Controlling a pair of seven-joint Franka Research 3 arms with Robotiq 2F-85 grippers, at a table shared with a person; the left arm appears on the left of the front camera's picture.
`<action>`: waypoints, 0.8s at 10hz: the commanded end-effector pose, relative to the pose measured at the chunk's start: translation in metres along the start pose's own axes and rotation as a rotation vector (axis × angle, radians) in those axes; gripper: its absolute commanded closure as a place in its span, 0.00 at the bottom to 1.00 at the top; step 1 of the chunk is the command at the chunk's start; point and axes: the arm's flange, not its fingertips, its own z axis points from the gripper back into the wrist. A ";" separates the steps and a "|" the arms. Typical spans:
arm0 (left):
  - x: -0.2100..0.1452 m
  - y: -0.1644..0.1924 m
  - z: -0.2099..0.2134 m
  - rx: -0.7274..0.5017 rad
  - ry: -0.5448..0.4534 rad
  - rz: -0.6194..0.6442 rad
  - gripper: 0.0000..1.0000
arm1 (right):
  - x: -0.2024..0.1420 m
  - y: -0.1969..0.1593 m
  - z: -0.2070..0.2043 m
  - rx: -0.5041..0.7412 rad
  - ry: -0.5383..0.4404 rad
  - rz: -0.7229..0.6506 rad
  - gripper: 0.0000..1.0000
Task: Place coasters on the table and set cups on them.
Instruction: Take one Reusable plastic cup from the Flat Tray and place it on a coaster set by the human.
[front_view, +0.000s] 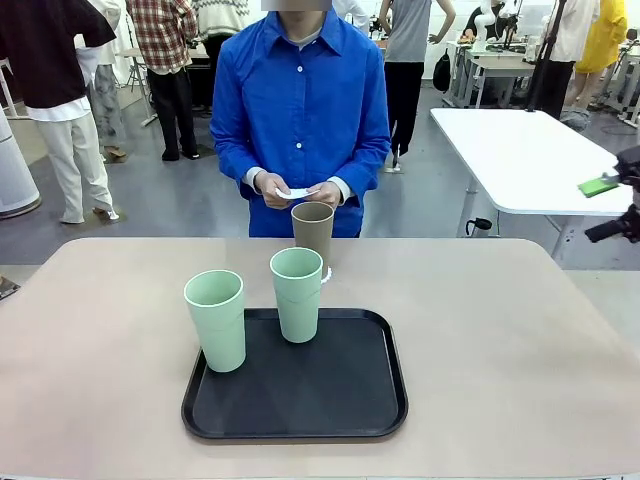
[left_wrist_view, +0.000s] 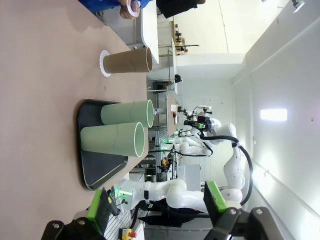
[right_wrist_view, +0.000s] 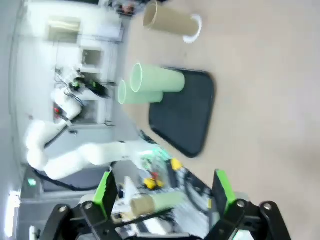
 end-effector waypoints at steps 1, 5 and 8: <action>0.000 -0.001 0.002 -0.016 -0.007 -0.017 0.00 | 0.018 -0.026 0.008 0.066 -0.034 -0.082 0.00; 0.000 -0.001 0.002 -0.016 -0.007 -0.017 0.00 | -0.002 -0.083 0.040 0.156 -0.115 -0.154 0.00; 0.000 -0.001 0.002 -0.016 -0.007 -0.017 0.00 | -0.019 -0.103 0.055 0.192 -0.088 -0.134 0.00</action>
